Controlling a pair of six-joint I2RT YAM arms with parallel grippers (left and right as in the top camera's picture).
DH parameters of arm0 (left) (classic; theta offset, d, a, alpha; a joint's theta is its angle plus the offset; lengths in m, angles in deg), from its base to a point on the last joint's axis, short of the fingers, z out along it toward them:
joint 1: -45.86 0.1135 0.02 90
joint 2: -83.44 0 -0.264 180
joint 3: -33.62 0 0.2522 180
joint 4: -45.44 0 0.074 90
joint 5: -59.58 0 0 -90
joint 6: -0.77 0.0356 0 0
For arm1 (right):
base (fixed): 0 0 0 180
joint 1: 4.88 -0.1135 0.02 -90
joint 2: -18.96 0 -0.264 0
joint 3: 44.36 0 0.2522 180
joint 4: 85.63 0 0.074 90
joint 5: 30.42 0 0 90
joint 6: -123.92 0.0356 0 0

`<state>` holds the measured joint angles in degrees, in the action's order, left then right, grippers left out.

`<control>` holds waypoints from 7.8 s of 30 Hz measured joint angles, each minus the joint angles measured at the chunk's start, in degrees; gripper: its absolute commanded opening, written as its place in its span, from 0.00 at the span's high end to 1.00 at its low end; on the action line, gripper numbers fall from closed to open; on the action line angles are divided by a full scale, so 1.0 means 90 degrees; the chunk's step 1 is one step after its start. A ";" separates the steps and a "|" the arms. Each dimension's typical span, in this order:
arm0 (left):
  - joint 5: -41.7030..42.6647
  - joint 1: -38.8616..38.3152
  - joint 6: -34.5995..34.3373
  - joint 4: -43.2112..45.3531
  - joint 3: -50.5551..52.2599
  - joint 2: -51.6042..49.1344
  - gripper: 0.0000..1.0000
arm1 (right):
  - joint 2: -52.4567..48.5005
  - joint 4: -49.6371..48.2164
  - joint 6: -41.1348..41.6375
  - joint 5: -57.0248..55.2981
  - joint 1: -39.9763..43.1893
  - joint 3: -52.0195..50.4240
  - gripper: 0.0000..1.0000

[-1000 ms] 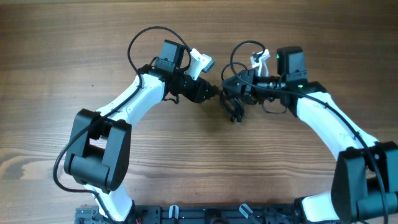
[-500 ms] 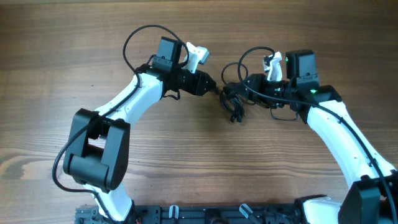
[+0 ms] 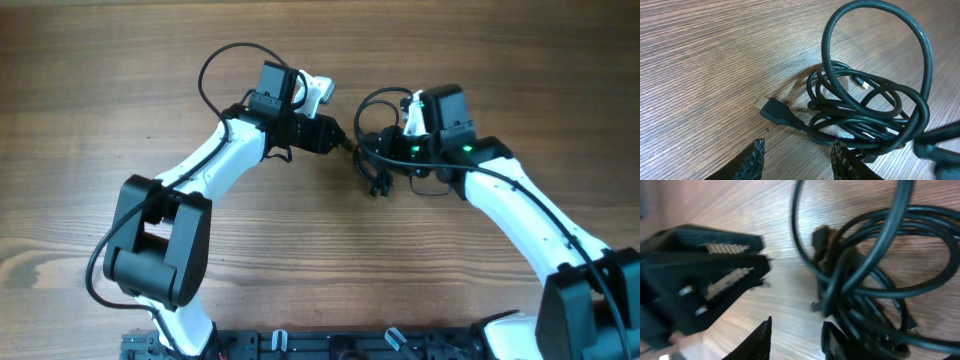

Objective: Untangle cables

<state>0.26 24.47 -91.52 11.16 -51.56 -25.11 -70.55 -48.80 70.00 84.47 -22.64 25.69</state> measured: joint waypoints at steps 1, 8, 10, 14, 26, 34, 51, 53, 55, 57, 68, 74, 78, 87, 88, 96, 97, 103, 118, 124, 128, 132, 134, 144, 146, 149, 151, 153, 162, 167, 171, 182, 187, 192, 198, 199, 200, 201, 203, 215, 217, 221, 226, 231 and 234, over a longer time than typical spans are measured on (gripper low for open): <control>-0.0007 0.0000 0.0000 0.0000 0.0000 0.0000 0.55 | -0.0039 -0.0007 0.0036 -0.0117 -0.0012 0.0000 0.77; -0.0056 0.0000 0.0000 0.0000 0.0000 0.0000 0.55 | -0.0138 -0.0143 0.0078 -0.0488 -0.0019 0.0000 0.85; -0.0075 0.0000 0.0000 0.0000 0.0000 0.0000 0.56 | -0.0141 -0.0143 -0.0039 -0.0520 -0.0019 0.0000 0.85; -0.0095 0.0000 -0.0002 -0.0002 0.0000 0.0000 0.55 | -0.0141 -0.0143 -0.0442 -0.0636 -0.0019 0.0000 0.85; -0.0095 0.0000 -0.0002 -0.0002 0.0000 0.0000 0.55 | -0.0146 -0.0481 -0.0901 -0.1273 -0.0019 0.0000 0.73; -0.0095 0.0000 -0.0002 0.0000 0.0000 0.0000 0.55 | -0.0155 -0.0614 -0.0935 -0.1365 -0.0019 0.0000 0.78; -0.0095 0.0000 -0.0002 -0.0002 0.0000 0.0000 0.55 | -0.0709 -0.0811 -0.1440 -0.1749 -0.0022 0.0044 0.80; -0.0095 0.0000 -0.0002 0.0000 0.0000 0.0000 0.55 | -0.0726 -0.0811 -0.1445 -0.1596 -0.0022 0.0044 0.76; -0.0095 0.0000 -0.0002 -0.0002 0.0000 0.0000 0.55 | -0.0746 -0.0806 -0.1321 -0.1166 -0.0002 0.0044 0.73; -0.0095 0.0000 -0.0002 -0.0002 0.0000 0.0000 0.55 | -0.0746 -0.0780 -0.1273 -0.0726 0.0015 0.0044 0.72; -0.0049 0.0000 0.0000 -0.0002 0.0000 0.0000 0.60 | -0.0622 -0.0529 -0.1156 0.0959 0.0306 0.0168 0.65; 0.0578 0.0000 0.0357 -0.0034 0.0000 0.0000 0.67 | -0.0566 -0.0206 -0.1158 0.0942 0.0342 0.0199 0.62; 0.0850 -0.0032 0.0605 -0.0041 0.0000 0.0000 0.72 | -0.0563 -0.0204 -0.1158 0.0724 0.0342 0.0206 0.61; 0.0986 -0.0155 0.0529 0.0741 0.0000 -0.0172 0.86 | -0.0563 -0.0532 -0.1158 0.1307 0.0350 0.0211 0.71; 0.0986 -0.0163 0.0408 0.0816 0.0000 -0.0236 0.87 | -0.0563 -0.0571 -0.1149 0.1494 0.0359 0.0214 0.78; 0.0984 -0.0168 -0.0034 0.0617 0.0000 -0.0447 0.87 | -0.0563 -0.0685 -0.1158 0.1676 0.0750 0.0216 0.85; 0.0984 -0.0168 -0.0053 0.0614 0.0000 -0.0447 0.87 | -0.0563 -0.0685 -0.1158 0.1515 0.0780 0.0216 0.84; 0.0984 -0.0168 -0.0100 0.0653 0.0000 -0.0447 0.87 | -0.0563 -0.0673 -0.1156 0.0595 0.0782 0.0216 0.84; 0.0984 -0.0168 -0.0121 0.0588 0.0000 -0.0447 0.88 | -0.0563 -0.0658 -0.0911 0.0182 0.0240 -0.0253 0.83; 0.0984 -0.0168 -0.0124 0.0593 0.0000 -0.0447 0.88 | -0.0563 -0.0903 -0.0583 0.0126 0.0078 -0.0284 0.83; 0.0986 -0.0168 -0.0121 0.0593 0.0000 -0.0447 0.88 | -0.0563 -0.1156 -0.0177 0.0032 0.0078 -0.0287 0.77; 0.0984 -0.0168 -0.0121 0.0590 0.0000 -0.0447 0.88 | -0.0563 -0.1156 0.0112 0.0027 0.0078 -0.0289 0.75; 0.0984 -0.0168 -0.0121 0.0590 0.0000 -0.0447 0.88 | -0.0563 -0.1163 0.0189 0.0056 0.0078 -0.0289 0.75; 0.0993 -0.0168 -0.0121 0.0590 0.0000 -0.0447 0.87 | -0.0563 -0.1455 0.0401 0.0092 0.0078 -0.0294 0.74; 0.1025 -0.0165 -0.0121 0.0590 0.0000 -0.0447 0.87 | -0.0563 -0.1455 0.0425 0.0107 0.0078 -0.0294 0.75; 0.1059 -0.0165 -0.0121 0.0588 0.0000 -0.0447 0.87 | -0.0563 -0.1452 0.0425 0.0155 0.0078 -0.0294 0.79; 0.1093 -0.0165 -0.0121 0.0580 0.0000 -0.0447 0.87 | -0.0563 -0.1452 0.0425 0.0289 0.0080 -0.0294 0.82; 0.1124 -0.0165 -0.0121 0.0568 0.0000 -0.0447 0.87 | -0.0563 -0.1452 0.0420 0.0401 0.0083 -0.0294 0.84; 0.1151 -0.0165 -0.0121 0.0568 0.0000 -0.0447 0.86 | -0.0563 -0.1435 0.0415 0.0636 0.0092 -0.0294 0.83; 0.1154 -0.0163 -0.0121 0.0568 0.0000 -0.0447 0.85 | -0.0563 -0.1445 0.0413 0.0644 0.0092 -0.0294 0.83; 0.1158 -0.0163 -0.0121 0.0566 0.0000 -0.0447 0.85 | -0.0563 -0.1401 0.0267 0.0799 0.0114 -0.0294 0.83; 0.1280 -0.0165 -0.0121 0.0568 0.0000 -0.0447 0.84 | -0.0563 -0.2176 0.0126 0.1127 0.0342 -0.0330 0.76; 0.1321 -0.0165 -0.0121 0.0563 0.0000 -0.0447 0.84 | -0.0563 -0.1999 0.0104 0.1287 0.0342 -0.0330 0.75; 0.1324 -0.0168 -0.0121 0.0563 0.0000 -0.0447 0.84 | -0.0563 -0.1688 -0.0041 0.1282 0.0342 -0.0330 0.77; 0.1345 -0.0168 -0.0121 0.0566 0.0000 -0.0447 0.84 | -0.0563 -0.1542 -0.0304 0.1175 0.0340 -0.0330 0.87; 0.1345 -0.0168 -0.0121 0.0566 0.0000 -0.0447 0.84 | -0.0563 -0.1523 -0.0350 0.1144 0.0340 -0.0330 0.87; 0.1345 -0.0168 -0.0121 0.0566 0.0000 -0.0447 0.84 | -0.0563 -0.1496 -0.0386 0.1061 0.0340 -0.0330 0.87; 0.1345 -0.0168 -0.0121 0.0566 0.0000 -0.0447 0.84 | -0.0563 -0.1486 -0.0430 0.1018 0.0340 -0.0330 0.87; 0.1345 -0.0168 -0.0121 0.0566 0.0000 -0.0447 0.84 | -0.0563 -0.1477 -0.0503 0.0964 0.0340 -0.0330 0.87; 0.1348 -0.0168 -0.0121 0.0566 0.0000 -0.0447 0.82 | -0.0563 -0.1467 -0.1127 0.0823 0.0340 -0.0330 0.96; 0.1348 -0.0165 -0.0121 0.0568 0.0000 -0.0447 0.72 | -0.0563 -0.1457 -0.1171 0.0794 0.0340 -0.0330 0.96; 0.1345 -0.0107 -0.0126 0.0624 0.0000 -0.0447 0.57 | -0.0563 -0.1443 -0.1190 0.0750 0.0342 -0.0330 0.96; 0.1464 0.0046 -0.0160 0.0622 0.0000 -0.0367 0.53 | -0.0563 -0.1443 -0.1180 0.0726 0.0335 -0.0330 0.96; 0.1537 -0.0010 0.0117 0.0274 -0.0002 -0.0078 0.61 | -0.0563 -0.1440 -0.1175 0.0726 0.0335 -0.0330 0.96; 0.1472 -0.0204 0.0517 -0.0112 0.0000 -0.0049 0.71 | -0.0563 -0.1430 -0.1161 0.0724 0.0335 -0.0330 0.96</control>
<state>13.51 22.64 -86.86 10.16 -51.56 -25.55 -75.62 -61.67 59.55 90.98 -19.62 22.72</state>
